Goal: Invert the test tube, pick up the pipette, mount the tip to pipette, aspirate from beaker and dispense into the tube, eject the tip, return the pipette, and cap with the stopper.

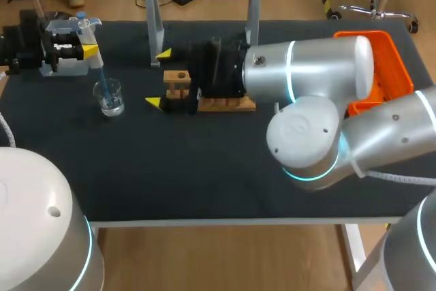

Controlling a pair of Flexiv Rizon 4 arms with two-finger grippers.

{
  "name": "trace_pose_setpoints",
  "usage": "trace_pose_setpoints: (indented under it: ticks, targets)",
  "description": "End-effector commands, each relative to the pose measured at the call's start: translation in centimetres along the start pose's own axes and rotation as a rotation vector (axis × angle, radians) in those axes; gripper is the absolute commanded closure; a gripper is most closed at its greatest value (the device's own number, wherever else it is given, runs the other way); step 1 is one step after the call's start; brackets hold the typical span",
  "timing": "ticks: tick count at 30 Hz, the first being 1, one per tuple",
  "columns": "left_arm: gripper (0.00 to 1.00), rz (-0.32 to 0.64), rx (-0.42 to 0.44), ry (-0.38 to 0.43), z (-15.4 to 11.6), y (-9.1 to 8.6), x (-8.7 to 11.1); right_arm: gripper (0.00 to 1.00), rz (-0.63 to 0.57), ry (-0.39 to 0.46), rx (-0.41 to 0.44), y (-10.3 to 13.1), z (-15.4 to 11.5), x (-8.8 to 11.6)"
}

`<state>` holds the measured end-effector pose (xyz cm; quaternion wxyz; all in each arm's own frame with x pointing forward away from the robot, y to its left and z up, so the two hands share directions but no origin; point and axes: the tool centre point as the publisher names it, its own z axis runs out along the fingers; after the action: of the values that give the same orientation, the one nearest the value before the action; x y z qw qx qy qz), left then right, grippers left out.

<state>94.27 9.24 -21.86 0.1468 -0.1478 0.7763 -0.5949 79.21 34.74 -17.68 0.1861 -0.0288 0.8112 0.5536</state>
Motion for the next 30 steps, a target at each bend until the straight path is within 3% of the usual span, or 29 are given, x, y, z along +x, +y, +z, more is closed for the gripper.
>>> trace_pose_setpoints:
  ticks: [1,16,30]
  targets:
    - [1.0,0.002,0.0,-0.002,0.0,0.0,0.0,0.0,-0.017,0.106,0.084,1.2,-0.6,-1.3]
    - [1.0,0.002,0.0,-0.002,0.0,0.0,0.0,0.0,0.006,0.157,0.052,3.7,0.3,-6.5]
    - [1.0,0.002,0.0,-0.002,0.0,0.0,0.0,0.0,0.042,0.266,-0.026,5.7,0.6,-9.6]
